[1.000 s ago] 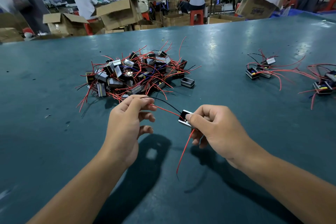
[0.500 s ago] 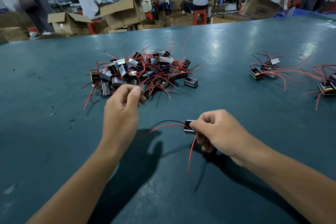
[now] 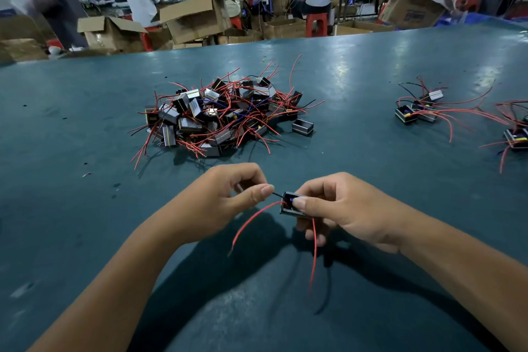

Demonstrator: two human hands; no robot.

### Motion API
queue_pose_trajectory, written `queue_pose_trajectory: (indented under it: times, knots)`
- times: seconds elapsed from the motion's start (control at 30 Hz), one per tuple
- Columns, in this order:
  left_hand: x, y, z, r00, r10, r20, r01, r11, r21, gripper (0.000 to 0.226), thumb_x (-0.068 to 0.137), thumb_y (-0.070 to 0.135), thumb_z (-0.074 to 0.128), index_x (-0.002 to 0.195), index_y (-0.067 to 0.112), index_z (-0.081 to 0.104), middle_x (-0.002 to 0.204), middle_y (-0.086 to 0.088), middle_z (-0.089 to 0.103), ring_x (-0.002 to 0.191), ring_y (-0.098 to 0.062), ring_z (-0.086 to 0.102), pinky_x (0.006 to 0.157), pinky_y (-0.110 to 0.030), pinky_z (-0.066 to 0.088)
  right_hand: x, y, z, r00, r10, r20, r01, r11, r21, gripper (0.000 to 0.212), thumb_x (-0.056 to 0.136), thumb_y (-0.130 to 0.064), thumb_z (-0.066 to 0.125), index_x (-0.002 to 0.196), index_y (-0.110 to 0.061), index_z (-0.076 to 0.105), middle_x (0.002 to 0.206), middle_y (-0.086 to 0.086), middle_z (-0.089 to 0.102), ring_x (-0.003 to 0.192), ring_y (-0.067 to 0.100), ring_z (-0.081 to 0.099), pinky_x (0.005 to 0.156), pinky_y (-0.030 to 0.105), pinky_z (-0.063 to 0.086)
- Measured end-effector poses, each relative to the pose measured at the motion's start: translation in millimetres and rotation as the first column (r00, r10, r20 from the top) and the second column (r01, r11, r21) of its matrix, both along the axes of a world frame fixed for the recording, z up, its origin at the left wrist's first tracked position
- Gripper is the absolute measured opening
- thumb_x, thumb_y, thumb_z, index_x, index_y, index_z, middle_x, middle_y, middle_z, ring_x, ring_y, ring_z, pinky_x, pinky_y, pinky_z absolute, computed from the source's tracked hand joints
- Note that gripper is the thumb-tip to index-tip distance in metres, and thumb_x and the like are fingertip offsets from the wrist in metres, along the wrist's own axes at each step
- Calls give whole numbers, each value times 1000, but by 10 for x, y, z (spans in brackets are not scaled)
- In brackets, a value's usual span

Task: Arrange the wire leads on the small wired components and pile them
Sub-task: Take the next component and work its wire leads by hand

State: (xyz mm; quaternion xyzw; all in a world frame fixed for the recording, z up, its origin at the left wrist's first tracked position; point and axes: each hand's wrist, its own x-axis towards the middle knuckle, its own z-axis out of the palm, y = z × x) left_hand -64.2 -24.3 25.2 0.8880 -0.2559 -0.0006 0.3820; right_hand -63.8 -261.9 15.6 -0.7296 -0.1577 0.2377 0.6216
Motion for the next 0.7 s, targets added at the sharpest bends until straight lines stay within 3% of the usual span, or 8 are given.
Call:
queue_pose_trajectory:
  times: [0.13, 0.23, 0.33, 0.53, 0.7]
  knots:
    - [15, -37, -25, 996, -31, -87, 21, 993, -114, 27, 98, 48, 54, 87, 27, 66, 80, 2, 69, 70, -27, 58, 64, -40, 46, 7, -6, 0, 996, 45, -71, -40, 997, 74, 14, 97, -11, 58, 98, -4, 70, 78, 10, 70, 70, 20, 66, 64, 25, 56]
    - [43, -18, -51, 988, -67, -136, 44, 985, -169, 29, 95, 53, 54, 90, 27, 67, 86, -3, 72, 79, -39, 61, 71, -49, 50, 14, -25, 5, 997, 38, -72, -33, 996, 82, 14, 96, -7, 59, 101, 0, 69, 79, 10, 70, 72, 22, 68, 65, 23, 55]
    - [75, -6, -106, 978, -99, -182, 54, 970, -235, 31, 96, 54, 57, 92, 25, 67, 91, 0, 74, 81, -24, 69, 69, -39, 53, 12, -30, 13, 999, 15, -48, -13, 999, 47, 13, 96, -8, 61, 99, 1, 70, 82, 13, 72, 72, 26, 69, 68, 25, 56]
    - [101, -38, -212, 939, -180, -293, 75, 939, -336, 30, 93, 51, 66, 116, 32, 66, 98, -4, 73, 82, -21, 71, 69, -28, 54, -5, -21, 7, 999, 24, -28, -23, 999, 31, 16, 95, -12, 62, 104, -1, 70, 98, 21, 73, 81, 31, 71, 84, 36, 59]
    - [41, -103, -186, 940, -193, -280, 98, 943, -318, 23, 97, 31, 65, 119, 25, 70, 94, -7, 73, 78, -17, 67, 73, -27, 55, -20, -19, 26, 997, 46, -60, -44, 998, 38, 17, 99, -7, 56, 103, 3, 68, 95, 16, 73, 81, 24, 72, 75, 24, 57]
